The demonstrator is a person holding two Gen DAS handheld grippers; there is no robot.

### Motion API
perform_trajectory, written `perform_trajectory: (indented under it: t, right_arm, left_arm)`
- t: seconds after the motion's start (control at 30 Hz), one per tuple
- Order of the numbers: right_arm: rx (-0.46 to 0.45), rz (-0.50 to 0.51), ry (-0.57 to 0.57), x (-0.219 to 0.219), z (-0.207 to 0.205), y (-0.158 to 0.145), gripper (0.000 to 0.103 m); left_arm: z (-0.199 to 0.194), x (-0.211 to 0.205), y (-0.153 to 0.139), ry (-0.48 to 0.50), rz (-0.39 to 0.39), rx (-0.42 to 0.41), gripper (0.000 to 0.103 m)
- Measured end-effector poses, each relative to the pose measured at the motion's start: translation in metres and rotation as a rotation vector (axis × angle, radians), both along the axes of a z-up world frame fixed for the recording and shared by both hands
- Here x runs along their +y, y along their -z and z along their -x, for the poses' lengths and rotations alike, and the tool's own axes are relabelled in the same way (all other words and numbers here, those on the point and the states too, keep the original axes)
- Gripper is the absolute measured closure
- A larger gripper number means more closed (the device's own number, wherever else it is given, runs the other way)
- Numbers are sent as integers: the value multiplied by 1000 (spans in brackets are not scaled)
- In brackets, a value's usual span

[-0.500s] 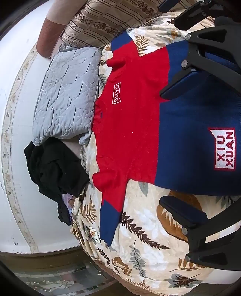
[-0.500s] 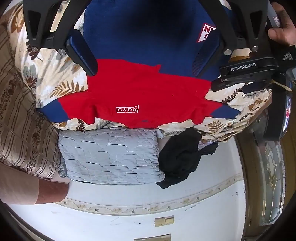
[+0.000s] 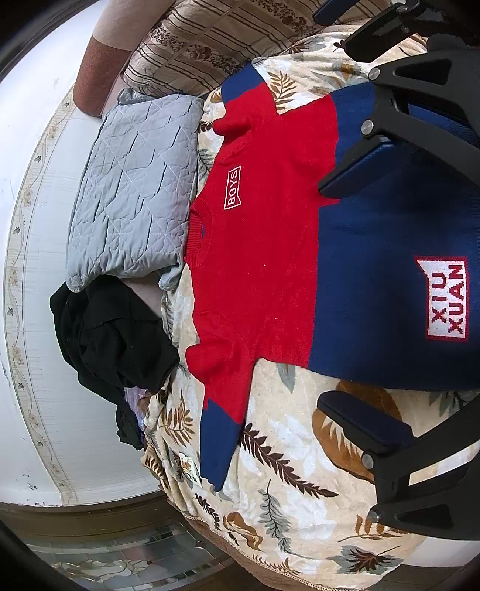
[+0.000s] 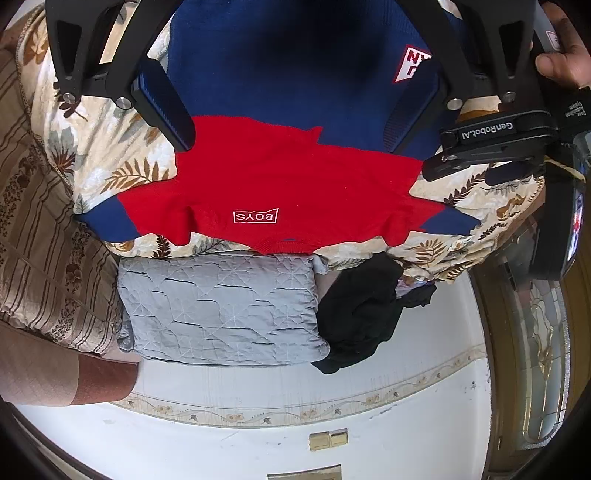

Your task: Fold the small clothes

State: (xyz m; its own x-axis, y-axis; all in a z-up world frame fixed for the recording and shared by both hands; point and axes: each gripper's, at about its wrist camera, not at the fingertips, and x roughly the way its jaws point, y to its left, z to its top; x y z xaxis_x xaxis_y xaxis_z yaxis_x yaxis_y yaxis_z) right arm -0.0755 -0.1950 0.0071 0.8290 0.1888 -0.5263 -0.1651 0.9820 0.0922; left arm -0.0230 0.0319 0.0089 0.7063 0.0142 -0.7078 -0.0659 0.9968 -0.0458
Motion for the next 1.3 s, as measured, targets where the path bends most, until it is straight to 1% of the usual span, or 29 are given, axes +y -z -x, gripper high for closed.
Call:
perform_trajectory:
  t: [0.8, 1.1, 1.2, 1.3]
  right_arm:
    - [1, 7, 8, 5, 0, 0, 0]
    - [-9, 34, 7, 5, 0, -2, 0]
    - [-3, 17, 9, 4, -1, -3, 0]
    - [-4, 39, 8, 6, 0, -4, 0]
  left_arm:
    - [0, -2, -2, 4, 0, -1, 0]
    - [0, -3, -3, 4, 0, -2, 0]
    - [0, -3, -3, 5, 0, -2, 0]
    - [0, -3, -3, 4, 0, -2, 0]
